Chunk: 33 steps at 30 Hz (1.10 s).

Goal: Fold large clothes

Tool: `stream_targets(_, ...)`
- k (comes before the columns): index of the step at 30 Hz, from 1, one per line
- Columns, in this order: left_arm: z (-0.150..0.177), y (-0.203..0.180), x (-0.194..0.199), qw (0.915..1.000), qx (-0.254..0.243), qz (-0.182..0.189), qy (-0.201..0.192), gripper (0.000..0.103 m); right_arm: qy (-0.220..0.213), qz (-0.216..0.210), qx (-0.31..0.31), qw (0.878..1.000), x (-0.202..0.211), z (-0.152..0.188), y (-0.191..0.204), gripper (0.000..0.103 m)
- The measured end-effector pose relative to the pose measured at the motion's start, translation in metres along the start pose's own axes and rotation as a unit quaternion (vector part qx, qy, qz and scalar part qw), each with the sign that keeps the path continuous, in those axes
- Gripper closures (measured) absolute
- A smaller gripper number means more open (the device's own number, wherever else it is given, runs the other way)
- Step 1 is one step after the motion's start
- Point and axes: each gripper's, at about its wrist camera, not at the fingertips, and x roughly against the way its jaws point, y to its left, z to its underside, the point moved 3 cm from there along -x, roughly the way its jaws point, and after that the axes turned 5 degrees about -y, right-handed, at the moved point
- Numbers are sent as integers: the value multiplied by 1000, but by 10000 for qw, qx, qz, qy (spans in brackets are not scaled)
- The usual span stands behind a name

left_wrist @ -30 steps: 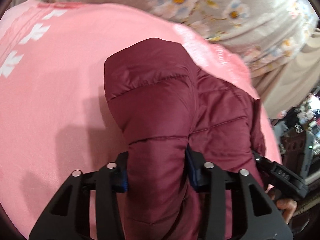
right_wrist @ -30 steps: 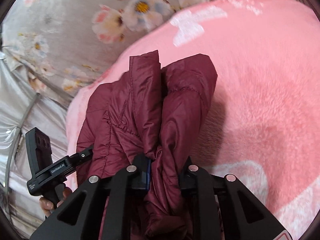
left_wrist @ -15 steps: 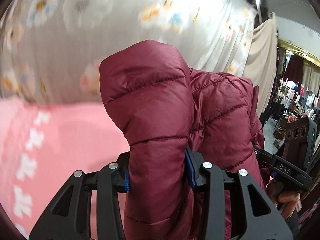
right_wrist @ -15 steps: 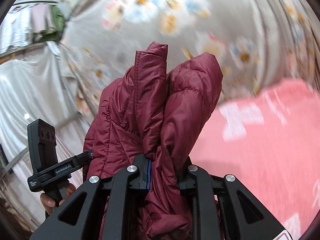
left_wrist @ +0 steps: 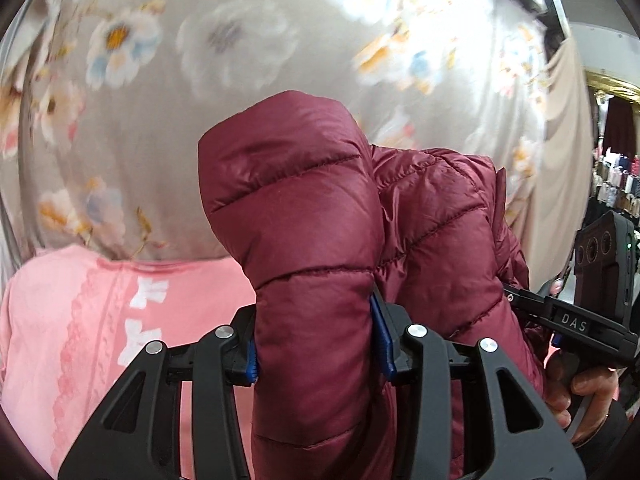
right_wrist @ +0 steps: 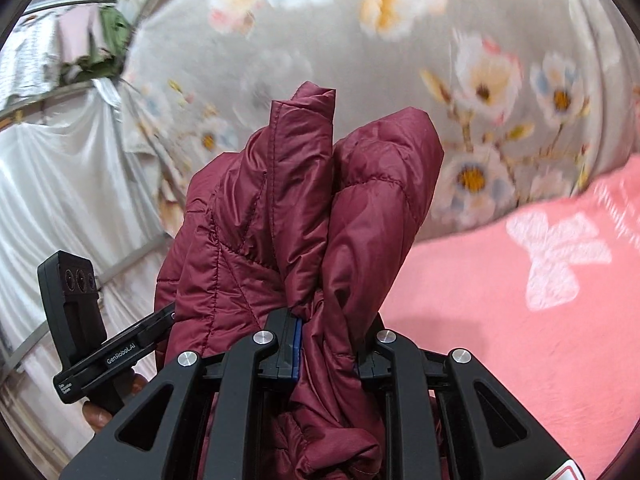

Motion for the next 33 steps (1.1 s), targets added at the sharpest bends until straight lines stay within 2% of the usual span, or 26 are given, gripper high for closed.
stream_targets(6, 48, 46, -67, 9976, 199, -62, 664, 62, 644, 494, -284, 9963, -74, 42, -41, 86)
stream_targets(17, 145, 91, -160, 9846, 630, -172, 1622, 61, 1491, 1135, -523, 9809, -143, 107, -108, 83)
stream_targets(19, 159, 96, -167, 9840, 499, -503, 1633, 53, 1492, 1257, -543, 9793, -146, 115, -120, 78)
stream_targets(22, 167, 106, -166, 9812, 722, -688, 1650, 40, 1549, 1274, -798, 9764, -143, 121, -136, 70)
stream_targets(24, 166, 116, -162, 9778, 853, -932, 1673, 35, 1526, 1289, -1060, 9741, -132, 119, -147, 67)
stream_targets(26, 160, 122, -151, 9728, 873, -1260, 1736, 34, 1386, 1288, -1191, 9747, -116, 112, -152, 63)
stream_targets(28, 152, 124, -134, 9681, 960, -1528, 1737, 34, 1155, 1576, -991, 9757, -95, 100, -152, 63)
stream_targets(30, 141, 123, -114, 9604, 966, -1983, 1704, 34, 945, 2007, -413, 9742, -76, 84, -139, 62)
stream_targets(33, 125, 112, -102, 9520, 922, -2389, 1676, 34, 937, 2179, 428, 9705, -77, 68, -104, 85)
